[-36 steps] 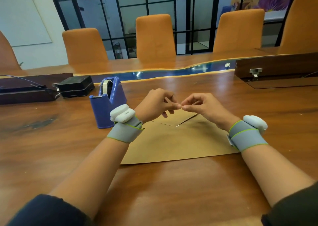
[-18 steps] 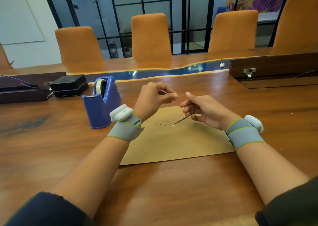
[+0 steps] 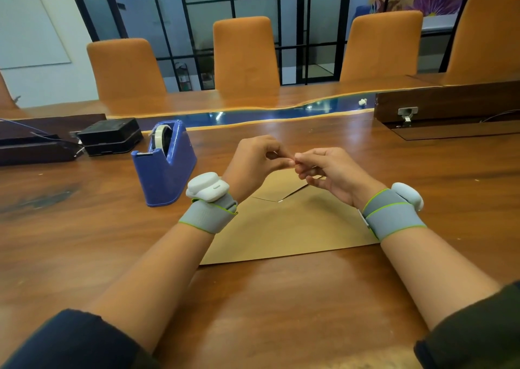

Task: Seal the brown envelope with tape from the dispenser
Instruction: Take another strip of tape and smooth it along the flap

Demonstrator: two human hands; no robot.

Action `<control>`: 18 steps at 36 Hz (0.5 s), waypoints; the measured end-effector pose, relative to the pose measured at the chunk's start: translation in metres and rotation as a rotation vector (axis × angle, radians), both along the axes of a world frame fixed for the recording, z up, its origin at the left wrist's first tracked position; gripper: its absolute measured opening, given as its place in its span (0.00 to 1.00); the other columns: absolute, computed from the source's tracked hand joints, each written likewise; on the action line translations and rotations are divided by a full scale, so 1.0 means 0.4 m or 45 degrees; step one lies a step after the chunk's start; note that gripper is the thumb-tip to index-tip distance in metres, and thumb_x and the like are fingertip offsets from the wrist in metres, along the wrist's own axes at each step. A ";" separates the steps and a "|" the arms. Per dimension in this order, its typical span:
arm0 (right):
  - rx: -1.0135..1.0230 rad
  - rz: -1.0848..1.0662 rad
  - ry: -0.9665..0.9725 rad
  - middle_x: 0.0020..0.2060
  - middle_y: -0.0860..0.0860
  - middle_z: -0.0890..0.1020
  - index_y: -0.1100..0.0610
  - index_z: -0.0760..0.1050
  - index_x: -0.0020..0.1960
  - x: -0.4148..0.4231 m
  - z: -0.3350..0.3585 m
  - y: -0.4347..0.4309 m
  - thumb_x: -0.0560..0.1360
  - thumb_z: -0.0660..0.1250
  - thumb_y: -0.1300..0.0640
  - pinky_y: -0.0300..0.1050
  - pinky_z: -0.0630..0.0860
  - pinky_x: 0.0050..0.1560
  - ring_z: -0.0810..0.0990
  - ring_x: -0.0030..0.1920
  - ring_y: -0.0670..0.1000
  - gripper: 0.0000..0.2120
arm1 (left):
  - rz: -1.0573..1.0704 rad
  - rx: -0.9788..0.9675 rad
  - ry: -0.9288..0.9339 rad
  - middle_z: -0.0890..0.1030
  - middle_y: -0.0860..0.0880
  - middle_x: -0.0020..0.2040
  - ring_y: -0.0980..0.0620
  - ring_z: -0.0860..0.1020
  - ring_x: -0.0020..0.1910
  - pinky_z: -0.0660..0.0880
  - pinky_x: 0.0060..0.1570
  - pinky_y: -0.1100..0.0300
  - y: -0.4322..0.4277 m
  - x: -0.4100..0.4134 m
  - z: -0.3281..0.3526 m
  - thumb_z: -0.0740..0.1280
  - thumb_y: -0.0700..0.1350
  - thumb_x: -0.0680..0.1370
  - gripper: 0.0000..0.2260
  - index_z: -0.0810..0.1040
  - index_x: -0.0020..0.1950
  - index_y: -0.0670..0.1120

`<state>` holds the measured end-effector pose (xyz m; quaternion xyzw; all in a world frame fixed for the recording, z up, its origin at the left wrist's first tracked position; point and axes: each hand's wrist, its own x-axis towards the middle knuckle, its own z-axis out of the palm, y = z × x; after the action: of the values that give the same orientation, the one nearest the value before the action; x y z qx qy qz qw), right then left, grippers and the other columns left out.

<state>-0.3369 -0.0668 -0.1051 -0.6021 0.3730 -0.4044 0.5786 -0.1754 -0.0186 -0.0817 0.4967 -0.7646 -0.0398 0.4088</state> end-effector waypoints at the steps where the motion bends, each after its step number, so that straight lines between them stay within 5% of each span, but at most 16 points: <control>1: -0.011 -0.010 0.016 0.29 0.49 0.81 0.56 0.80 0.38 -0.003 -0.001 -0.002 0.74 0.68 0.58 0.32 0.75 0.32 0.78 0.29 0.44 0.06 | -0.011 0.012 -0.005 0.83 0.43 0.44 0.49 0.80 0.41 0.78 0.46 0.58 -0.001 -0.002 -0.004 0.72 0.42 0.71 0.07 0.84 0.46 0.39; 6: -0.084 -0.153 0.132 0.31 0.51 0.80 0.59 0.79 0.42 -0.024 -0.011 -0.015 0.74 0.68 0.57 0.30 0.72 0.30 0.76 0.30 0.45 0.05 | -0.056 0.114 0.038 0.80 0.51 0.49 0.55 0.79 0.46 0.72 0.46 0.74 -0.004 -0.013 -0.031 0.69 0.44 0.74 0.18 0.76 0.64 0.45; 9: -0.177 -0.271 0.244 0.31 0.52 0.79 0.62 0.78 0.45 -0.039 -0.020 -0.029 0.74 0.67 0.59 0.30 0.69 0.27 0.73 0.29 0.46 0.06 | 0.017 0.170 -0.018 0.81 0.48 0.54 0.53 0.79 0.50 0.72 0.53 0.67 -0.009 -0.007 -0.043 0.65 0.44 0.78 0.21 0.68 0.71 0.49; 12: -0.263 -0.340 0.364 0.31 0.51 0.79 0.60 0.79 0.40 -0.045 -0.029 -0.039 0.72 0.68 0.59 0.33 0.68 0.30 0.72 0.31 0.46 0.05 | 0.054 0.227 -0.148 0.83 0.48 0.56 0.49 0.79 0.56 0.72 0.59 0.57 -0.010 -0.006 -0.058 0.61 0.43 0.79 0.17 0.70 0.68 0.48; 15: -0.320 -0.374 0.476 0.33 0.52 0.81 0.58 0.80 0.36 -0.046 -0.040 -0.049 0.71 0.70 0.56 0.41 0.69 0.42 0.72 0.34 0.45 0.07 | 0.066 0.317 -0.342 0.81 0.49 0.60 0.48 0.76 0.60 0.69 0.59 0.59 -0.017 -0.010 -0.085 0.59 0.45 0.80 0.14 0.74 0.65 0.48; 18: -0.341 -0.400 0.538 0.37 0.53 0.84 0.56 0.80 0.35 -0.046 -0.046 -0.055 0.71 0.70 0.54 0.40 0.68 0.39 0.73 0.35 0.45 0.08 | 0.035 0.381 -0.491 0.78 0.48 0.64 0.48 0.73 0.63 0.66 0.59 0.61 -0.020 -0.014 -0.107 0.57 0.45 0.81 0.15 0.72 0.67 0.48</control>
<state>-0.3551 -0.0889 -0.1237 -0.6789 0.5170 -0.4005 0.3339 -0.1808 -0.0266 -0.1244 0.5606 -0.8071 -0.0515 0.1779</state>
